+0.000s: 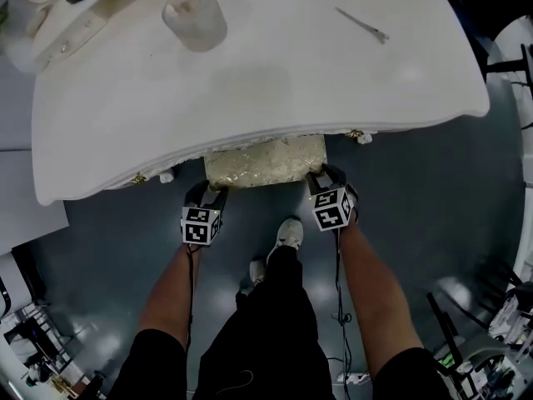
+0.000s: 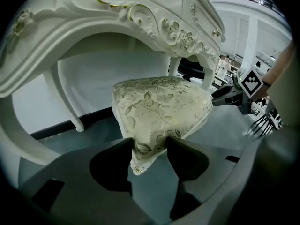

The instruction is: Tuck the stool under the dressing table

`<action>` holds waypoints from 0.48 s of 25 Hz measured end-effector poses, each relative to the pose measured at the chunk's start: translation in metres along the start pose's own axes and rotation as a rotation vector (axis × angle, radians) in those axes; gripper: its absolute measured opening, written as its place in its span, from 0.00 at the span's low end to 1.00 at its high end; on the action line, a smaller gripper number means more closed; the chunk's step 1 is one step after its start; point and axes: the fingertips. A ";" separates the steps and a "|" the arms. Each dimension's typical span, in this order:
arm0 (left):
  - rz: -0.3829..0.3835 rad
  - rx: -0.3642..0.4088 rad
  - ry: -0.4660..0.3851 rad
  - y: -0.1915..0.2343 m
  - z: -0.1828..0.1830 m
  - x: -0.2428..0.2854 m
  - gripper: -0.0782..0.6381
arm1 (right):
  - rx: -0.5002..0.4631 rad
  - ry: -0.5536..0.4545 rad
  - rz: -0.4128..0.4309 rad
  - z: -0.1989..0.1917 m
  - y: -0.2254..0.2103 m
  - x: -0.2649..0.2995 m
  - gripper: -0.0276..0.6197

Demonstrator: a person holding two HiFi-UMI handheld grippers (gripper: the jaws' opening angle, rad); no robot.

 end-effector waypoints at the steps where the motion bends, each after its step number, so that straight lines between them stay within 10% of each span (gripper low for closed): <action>1: 0.016 -0.002 -0.008 0.006 0.005 0.001 0.46 | 0.002 0.003 0.003 0.005 0.000 0.004 0.32; 12: 0.073 -0.062 -0.067 0.025 0.023 -0.001 0.43 | 0.048 0.004 -0.048 0.034 -0.006 0.015 0.34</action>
Point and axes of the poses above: the fingertips, and each gripper's own axes: x forward along the fingers, y to its left, z out of its top, and after that the axes turned 14 degrees about -z, right-handed
